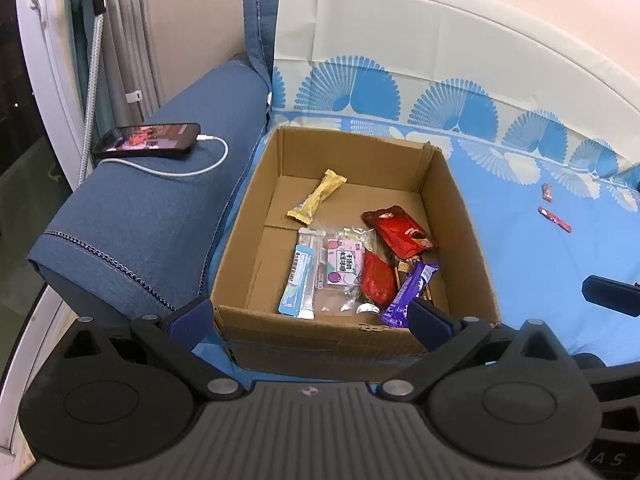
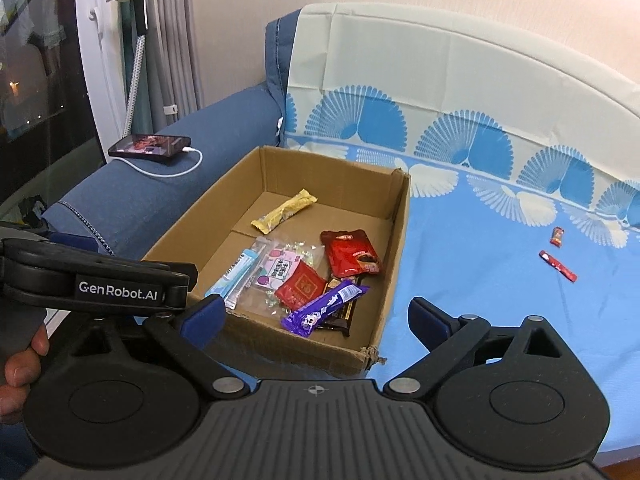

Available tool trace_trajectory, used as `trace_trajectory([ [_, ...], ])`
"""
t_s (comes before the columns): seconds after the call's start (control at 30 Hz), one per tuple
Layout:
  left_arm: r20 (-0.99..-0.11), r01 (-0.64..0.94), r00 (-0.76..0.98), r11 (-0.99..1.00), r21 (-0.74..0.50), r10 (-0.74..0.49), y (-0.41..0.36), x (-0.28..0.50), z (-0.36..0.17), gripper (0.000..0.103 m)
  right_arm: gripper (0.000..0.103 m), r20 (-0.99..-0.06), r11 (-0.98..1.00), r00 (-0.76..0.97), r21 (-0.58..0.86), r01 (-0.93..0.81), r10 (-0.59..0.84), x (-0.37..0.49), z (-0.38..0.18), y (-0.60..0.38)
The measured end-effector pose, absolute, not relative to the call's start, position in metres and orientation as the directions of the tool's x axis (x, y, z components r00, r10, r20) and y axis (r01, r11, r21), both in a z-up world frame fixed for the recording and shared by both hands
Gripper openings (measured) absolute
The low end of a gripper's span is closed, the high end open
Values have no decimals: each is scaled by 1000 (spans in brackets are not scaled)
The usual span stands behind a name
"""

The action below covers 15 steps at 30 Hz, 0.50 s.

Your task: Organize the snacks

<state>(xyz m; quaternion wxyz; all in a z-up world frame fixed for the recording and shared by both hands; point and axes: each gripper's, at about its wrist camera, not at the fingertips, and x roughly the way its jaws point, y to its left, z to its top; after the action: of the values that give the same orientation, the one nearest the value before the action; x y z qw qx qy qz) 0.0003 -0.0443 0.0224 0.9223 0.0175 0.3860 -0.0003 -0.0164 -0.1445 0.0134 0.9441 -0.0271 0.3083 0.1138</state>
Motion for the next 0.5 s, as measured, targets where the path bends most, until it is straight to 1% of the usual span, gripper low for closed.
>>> trace_trajectory([
  [0.5,-702,9,712,999,32,16,-40,-7,26,103,99,-575,972,794,13,-233,198,-25,17,-144],
])
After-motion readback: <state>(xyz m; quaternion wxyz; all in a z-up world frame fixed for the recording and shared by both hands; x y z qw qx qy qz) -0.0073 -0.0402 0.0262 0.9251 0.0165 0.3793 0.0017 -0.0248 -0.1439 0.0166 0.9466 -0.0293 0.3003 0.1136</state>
